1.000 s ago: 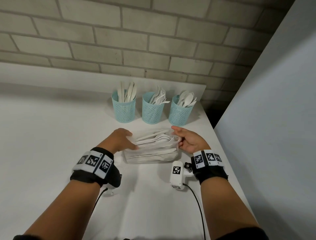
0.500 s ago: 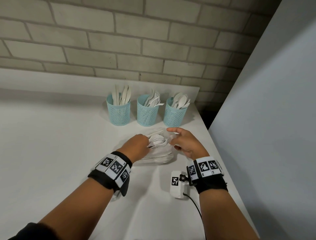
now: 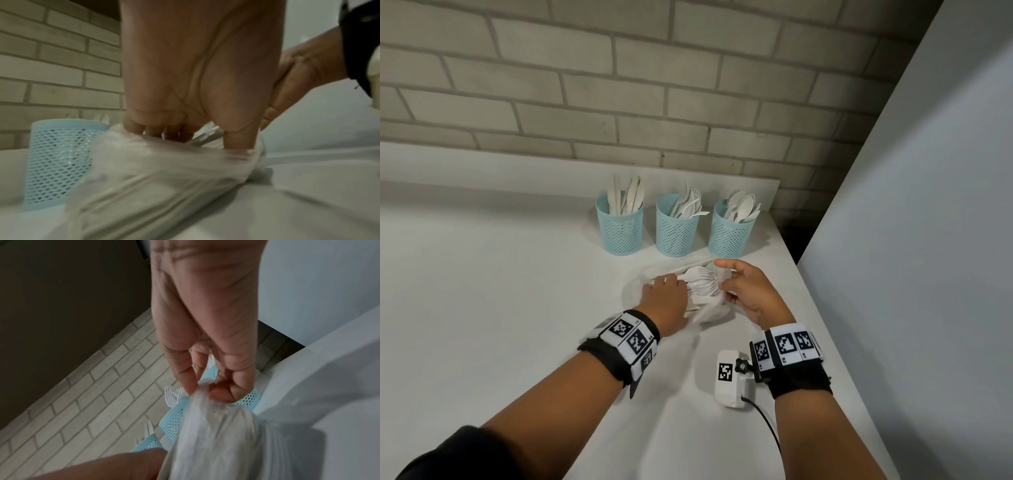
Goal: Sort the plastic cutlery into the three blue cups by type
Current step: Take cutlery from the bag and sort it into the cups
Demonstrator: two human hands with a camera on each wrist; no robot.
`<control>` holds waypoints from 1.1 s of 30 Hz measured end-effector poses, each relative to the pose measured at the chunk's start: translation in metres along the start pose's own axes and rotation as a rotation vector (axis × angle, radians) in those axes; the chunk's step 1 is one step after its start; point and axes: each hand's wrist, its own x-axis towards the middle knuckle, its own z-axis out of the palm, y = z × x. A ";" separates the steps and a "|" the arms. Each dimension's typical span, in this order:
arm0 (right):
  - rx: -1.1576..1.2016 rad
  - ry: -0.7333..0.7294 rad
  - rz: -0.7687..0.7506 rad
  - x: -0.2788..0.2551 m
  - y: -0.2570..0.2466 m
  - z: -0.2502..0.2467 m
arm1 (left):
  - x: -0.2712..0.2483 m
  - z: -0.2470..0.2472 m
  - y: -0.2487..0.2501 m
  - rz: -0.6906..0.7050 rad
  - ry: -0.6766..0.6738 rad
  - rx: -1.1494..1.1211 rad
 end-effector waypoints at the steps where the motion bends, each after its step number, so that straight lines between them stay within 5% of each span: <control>1: 0.007 0.002 0.002 0.000 0.000 0.000 | 0.001 0.000 0.000 -0.011 0.005 -0.006; 10: 0.067 0.041 0.034 -0.007 -0.002 -0.007 | 0.009 -0.006 -0.013 -0.069 0.020 -0.187; 18: 0.095 0.063 0.035 -0.011 -0.005 -0.011 | 0.007 -0.009 -0.025 0.034 -0.011 -0.385; 33: 0.042 0.112 0.035 -0.013 -0.008 -0.009 | 0.008 -0.021 -0.034 0.012 0.194 -0.817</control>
